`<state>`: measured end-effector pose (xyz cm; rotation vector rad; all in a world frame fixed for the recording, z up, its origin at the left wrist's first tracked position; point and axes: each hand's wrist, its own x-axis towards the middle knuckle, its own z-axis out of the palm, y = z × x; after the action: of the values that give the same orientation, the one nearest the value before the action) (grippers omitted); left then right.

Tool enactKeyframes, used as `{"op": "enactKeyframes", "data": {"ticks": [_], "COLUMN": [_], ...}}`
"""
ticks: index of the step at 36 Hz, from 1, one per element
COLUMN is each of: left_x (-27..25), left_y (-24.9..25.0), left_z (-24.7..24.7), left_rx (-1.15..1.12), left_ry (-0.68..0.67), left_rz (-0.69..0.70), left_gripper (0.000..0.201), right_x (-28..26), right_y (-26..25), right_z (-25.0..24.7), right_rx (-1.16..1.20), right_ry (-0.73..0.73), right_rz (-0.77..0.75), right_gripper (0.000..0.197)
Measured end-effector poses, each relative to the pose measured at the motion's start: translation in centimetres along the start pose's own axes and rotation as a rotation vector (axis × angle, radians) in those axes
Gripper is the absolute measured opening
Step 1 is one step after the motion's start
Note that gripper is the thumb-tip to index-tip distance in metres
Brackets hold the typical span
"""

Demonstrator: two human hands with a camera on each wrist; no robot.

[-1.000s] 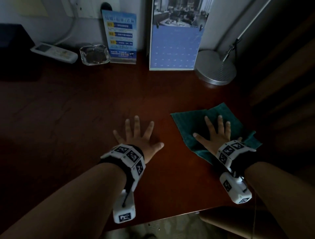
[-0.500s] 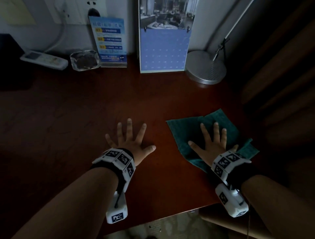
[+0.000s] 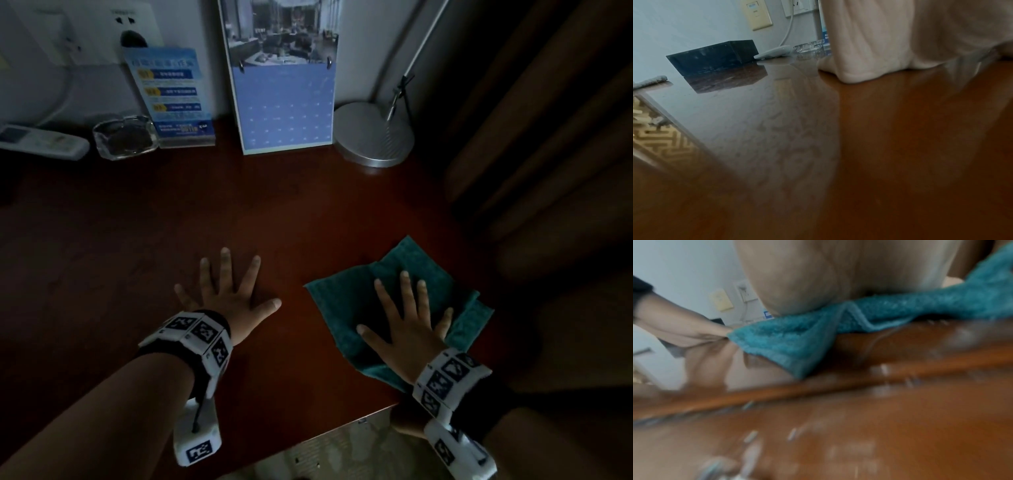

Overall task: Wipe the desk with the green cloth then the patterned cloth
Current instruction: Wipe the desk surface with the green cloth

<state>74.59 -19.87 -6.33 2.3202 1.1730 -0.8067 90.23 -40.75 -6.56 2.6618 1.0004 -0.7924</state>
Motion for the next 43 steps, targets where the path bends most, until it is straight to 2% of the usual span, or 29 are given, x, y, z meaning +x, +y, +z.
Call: {"op": "enactKeyframes", "data": {"ticks": [5,7,11,15,24,34,37,40,43], "left_x": [0.1,0.2,0.0,0.0,-0.2,-0.2,-0.1,0.2,0.3], "left_y": [0.0,-0.1,-0.1,-0.1,0.0,0.0,-0.1,-0.1,-0.1], "left_z": [0.0,0.0,-0.2,-0.2,-0.3,-0.4,-0.4,-0.2,-0.2], "left_rx": [0.005,-0.002,-0.011,-0.009,-0.012,-0.011,-0.008,-0.015,-0.009], "left_ry": [-0.007,-0.014,-0.021,-0.017,-0.024,-0.040,-0.046,-0.041,-0.047], "left_rz": [0.000,0.000,0.004,0.004,0.006,0.010,0.008,0.002,-0.003], "left_gripper": [0.082,0.082,0.081,0.081,0.081,0.082,0.082,0.083,0.083], "right_x": [-2.1,-2.6,-2.2,-0.9,-1.0,-0.3,-0.1,-0.4,-0.7], "right_y": [0.5,0.4,-1.2,-2.3,0.8,7.2,8.5,8.5,7.9], "right_z": [0.8,0.8,0.1,1.1,2.0,0.4,-0.4,-0.9,-1.0], "right_rx": [-0.014,0.000,0.230,0.312,0.210,0.096,0.122,0.152,0.237], "right_ry": [-0.038,-0.062,0.020,0.025,0.067,0.075,0.083,0.081,-0.003], "right_rz": [-0.034,-0.030,0.134,0.226,0.145,0.082,0.114,0.213,0.290], "right_gripper": [0.088,0.083,0.067,0.065,0.062,0.083,0.093,0.096,0.101]}}
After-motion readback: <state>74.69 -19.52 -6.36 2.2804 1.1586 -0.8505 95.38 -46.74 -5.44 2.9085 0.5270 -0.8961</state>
